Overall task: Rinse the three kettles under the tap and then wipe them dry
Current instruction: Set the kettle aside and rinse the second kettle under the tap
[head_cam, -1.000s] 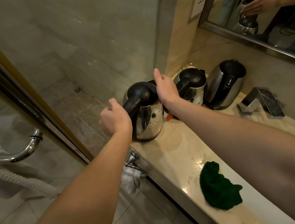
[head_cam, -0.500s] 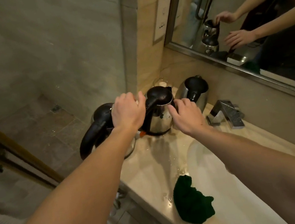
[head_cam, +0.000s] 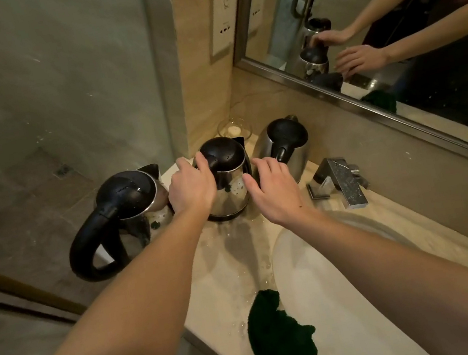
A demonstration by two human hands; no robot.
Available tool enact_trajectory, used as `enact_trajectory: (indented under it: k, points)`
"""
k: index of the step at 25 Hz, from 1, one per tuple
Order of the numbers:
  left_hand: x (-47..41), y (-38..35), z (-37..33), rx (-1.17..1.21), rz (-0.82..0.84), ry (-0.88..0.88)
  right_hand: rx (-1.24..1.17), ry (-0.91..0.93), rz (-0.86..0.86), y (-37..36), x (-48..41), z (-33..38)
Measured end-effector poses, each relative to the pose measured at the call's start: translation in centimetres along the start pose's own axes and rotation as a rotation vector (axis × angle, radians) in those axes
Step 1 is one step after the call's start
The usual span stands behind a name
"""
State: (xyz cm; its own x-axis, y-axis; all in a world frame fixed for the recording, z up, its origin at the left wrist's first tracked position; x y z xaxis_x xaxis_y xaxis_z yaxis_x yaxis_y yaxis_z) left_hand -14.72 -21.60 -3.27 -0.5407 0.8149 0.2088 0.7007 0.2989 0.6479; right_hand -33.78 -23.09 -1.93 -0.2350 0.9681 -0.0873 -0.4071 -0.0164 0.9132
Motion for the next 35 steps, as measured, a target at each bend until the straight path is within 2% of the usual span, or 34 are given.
enact_trajectory:
  k: [6,10,17,20,23,26,29,35]
  points:
    - [0.6,-1.2,2.3,0.167,-0.011,0.063,-0.073,-0.019,-0.003,0.5,1.3,-1.2]
    - [0.9,-1.6,3.4,0.362,0.052,0.075,-0.064,-0.069,0.015,-0.1,2.7,-2.4]
    - [3.6,0.4,3.0,0.475,0.072,0.049,-0.154,-0.203,-0.007,-0.3,5.6,-3.6]
    - [5.3,0.7,3.0,0.509,0.174,0.004,-0.307,-0.349,-0.054,0.1,7.4,-4.3]
    - [7.1,1.1,2.8,0.516,0.296,-0.055,-0.619,-0.549,-0.137,0.2,8.9,-5.6]
    - [9.1,1.3,1.9,0.503,0.434,-0.063,-0.904,-0.762,-0.113,-0.8,10.7,-6.9]
    - [11.2,0.8,0.3,0.486,0.536,-0.089,-1.063,-0.795,-0.071,-0.7,11.9,-7.5]
    - [15.4,-3.6,-2.9,0.481,0.702,-0.14,-1.253,-0.822,-0.207,2.7,14.7,-12.2]
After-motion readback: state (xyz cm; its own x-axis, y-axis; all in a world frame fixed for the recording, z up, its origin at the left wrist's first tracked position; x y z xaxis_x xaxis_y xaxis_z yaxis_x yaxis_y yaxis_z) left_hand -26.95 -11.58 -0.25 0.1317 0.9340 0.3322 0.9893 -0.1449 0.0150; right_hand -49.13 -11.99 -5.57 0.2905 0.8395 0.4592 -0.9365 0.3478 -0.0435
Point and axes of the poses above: each hand's wrist, its own x-axis away from the middle knuckle, its own y-axis out of the back of the hand, z = x × y, the point moved 10 cm from there along -x, towards the middle knuckle, and after that the axes turned 3 degrees about y, right-handed, at the moved point
